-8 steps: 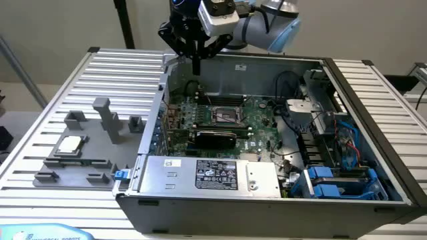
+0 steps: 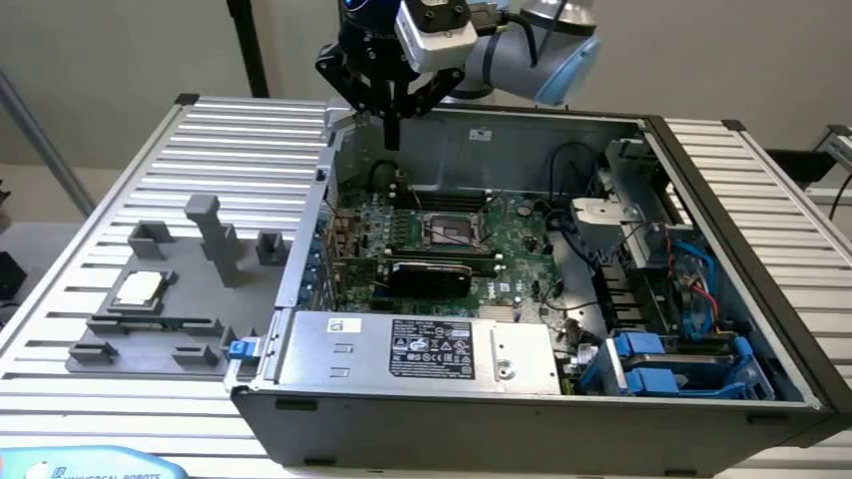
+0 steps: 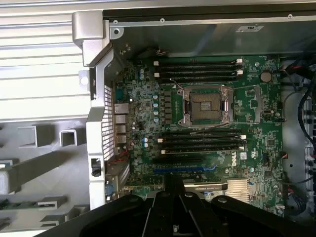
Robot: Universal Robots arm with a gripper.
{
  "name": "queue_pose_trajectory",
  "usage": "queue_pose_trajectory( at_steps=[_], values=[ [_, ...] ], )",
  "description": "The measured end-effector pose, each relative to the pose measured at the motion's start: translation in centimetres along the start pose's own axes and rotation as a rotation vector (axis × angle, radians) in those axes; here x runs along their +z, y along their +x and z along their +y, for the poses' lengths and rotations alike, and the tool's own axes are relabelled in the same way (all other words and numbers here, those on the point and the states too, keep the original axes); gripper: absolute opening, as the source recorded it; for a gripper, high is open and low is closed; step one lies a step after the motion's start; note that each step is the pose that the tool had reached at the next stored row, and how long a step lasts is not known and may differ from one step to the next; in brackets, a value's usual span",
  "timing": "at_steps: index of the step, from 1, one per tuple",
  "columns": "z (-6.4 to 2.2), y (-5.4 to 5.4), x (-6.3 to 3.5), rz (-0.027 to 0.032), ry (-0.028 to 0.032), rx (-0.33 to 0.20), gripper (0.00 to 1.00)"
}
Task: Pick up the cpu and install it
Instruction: 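Reach for the cpu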
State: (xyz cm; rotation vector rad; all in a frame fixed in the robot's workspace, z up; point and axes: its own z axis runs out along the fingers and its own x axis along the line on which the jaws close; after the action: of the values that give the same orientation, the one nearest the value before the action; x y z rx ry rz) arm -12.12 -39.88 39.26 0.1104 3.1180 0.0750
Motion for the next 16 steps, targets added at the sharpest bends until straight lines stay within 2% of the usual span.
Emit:
queue_pose_trajectory(
  at_steps=[8, 16],
  values=[
    [-0.05, 0.3, -0.02, 0.0002, 0.0003, 0.0, 0.11],
    [-0.99, 3.8, -0.12, 0.0, -0.0004, 0.0, 0.11]
  ],
)
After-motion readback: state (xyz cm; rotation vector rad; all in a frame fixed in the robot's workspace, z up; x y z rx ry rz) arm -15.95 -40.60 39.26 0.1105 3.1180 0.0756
